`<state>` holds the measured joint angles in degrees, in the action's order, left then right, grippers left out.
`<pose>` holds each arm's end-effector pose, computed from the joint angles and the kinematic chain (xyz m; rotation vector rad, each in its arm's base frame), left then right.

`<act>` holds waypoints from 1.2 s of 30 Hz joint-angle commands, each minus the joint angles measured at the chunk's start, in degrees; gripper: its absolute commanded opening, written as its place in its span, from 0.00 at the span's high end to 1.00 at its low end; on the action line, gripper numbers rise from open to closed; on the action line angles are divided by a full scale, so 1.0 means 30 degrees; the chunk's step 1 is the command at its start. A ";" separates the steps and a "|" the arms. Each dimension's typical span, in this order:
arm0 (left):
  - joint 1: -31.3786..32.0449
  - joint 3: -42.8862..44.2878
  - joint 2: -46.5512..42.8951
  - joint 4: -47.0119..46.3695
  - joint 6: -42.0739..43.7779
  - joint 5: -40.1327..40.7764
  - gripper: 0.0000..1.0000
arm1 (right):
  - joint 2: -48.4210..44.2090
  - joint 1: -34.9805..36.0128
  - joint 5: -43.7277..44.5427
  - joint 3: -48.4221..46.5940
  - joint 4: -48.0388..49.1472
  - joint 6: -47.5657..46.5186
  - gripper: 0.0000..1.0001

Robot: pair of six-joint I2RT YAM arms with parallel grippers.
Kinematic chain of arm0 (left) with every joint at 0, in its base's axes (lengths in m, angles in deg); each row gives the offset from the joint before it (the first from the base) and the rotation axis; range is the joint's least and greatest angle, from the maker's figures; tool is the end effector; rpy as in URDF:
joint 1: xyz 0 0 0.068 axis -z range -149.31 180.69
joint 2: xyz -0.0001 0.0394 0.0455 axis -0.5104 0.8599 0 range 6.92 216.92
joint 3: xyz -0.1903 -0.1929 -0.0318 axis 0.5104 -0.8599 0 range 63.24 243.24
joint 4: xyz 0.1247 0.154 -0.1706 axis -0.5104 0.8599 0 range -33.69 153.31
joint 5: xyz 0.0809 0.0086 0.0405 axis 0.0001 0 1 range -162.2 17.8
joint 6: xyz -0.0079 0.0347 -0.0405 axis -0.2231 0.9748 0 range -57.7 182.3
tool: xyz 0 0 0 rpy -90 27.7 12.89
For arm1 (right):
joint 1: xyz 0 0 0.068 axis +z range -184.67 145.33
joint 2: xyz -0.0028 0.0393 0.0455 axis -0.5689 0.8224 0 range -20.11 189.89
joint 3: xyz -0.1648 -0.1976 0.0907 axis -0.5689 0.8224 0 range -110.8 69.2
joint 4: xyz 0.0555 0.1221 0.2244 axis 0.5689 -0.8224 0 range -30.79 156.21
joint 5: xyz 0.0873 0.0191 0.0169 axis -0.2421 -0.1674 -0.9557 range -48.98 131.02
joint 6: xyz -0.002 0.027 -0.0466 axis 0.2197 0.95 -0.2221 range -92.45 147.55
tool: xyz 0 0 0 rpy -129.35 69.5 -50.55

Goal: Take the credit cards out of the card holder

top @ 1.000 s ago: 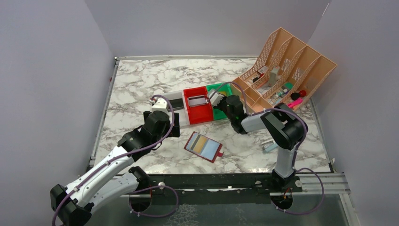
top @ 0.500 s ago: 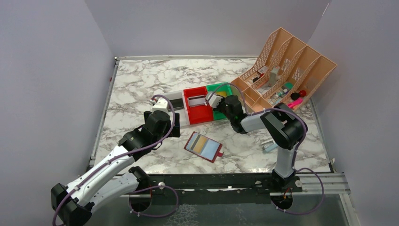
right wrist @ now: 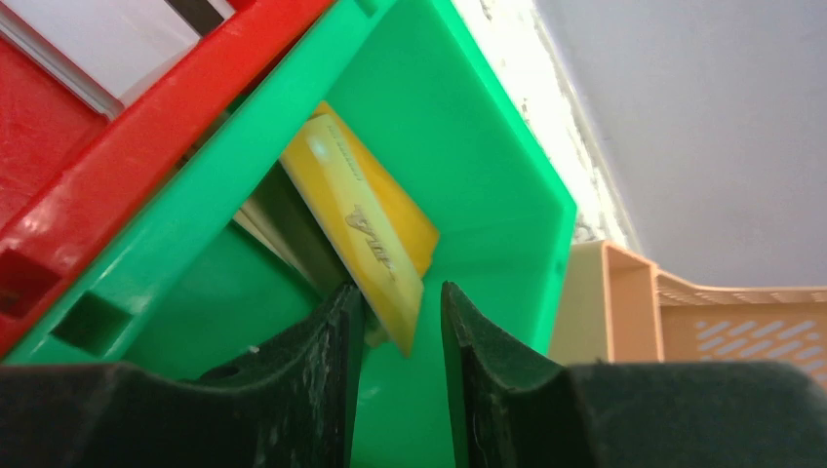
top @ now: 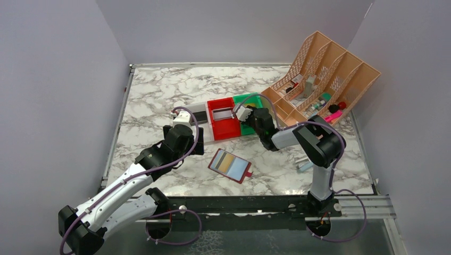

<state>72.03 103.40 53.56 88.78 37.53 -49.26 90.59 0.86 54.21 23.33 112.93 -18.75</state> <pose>0.1383 -0.1032 0.2704 0.1052 2.1925 -0.1976 0.3099 0.2114 0.1305 -1.1159 1.5289 -0.3455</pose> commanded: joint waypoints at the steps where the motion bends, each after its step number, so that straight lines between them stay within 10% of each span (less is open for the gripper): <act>1: -0.0070 0.0324 0.0046 -0.0137 0.0181 -0.0308 0.01 | -0.0126 -0.0087 0.0444 -0.0276 0.0261 0.0622 0.57; 15: -0.0070 0.0324 0.0128 -0.0137 0.0172 -0.0408 0.01 | -0.1135 -0.0693 0.1670 -0.0923 -0.0831 0.4425 0.56; 24: -0.0077 0.0346 0.0115 -0.0143 0.0174 -0.0383 0.01 | -0.5504 -0.0739 0.0080 -0.1550 -0.4879 1.2099 0.56; 31: -0.0070 0.0397 0.0101 -0.0126 0.0172 -0.0381 0.01 | -0.8653 -0.0739 -0.3315 -0.2475 -1.3810 2.0931 0.57; 36: -0.0070 0.0412 0.0167 -0.0130 0.0121 -0.0379 0.01 | -1.0929 0.0995 -0.5192 0.0734 -1.3369 2.5264 0.63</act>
<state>72.03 103.40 53.88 88.78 37.55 -49.70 61.87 -0.65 44.33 19.48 80.58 41.49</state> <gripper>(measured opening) 0.987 0.370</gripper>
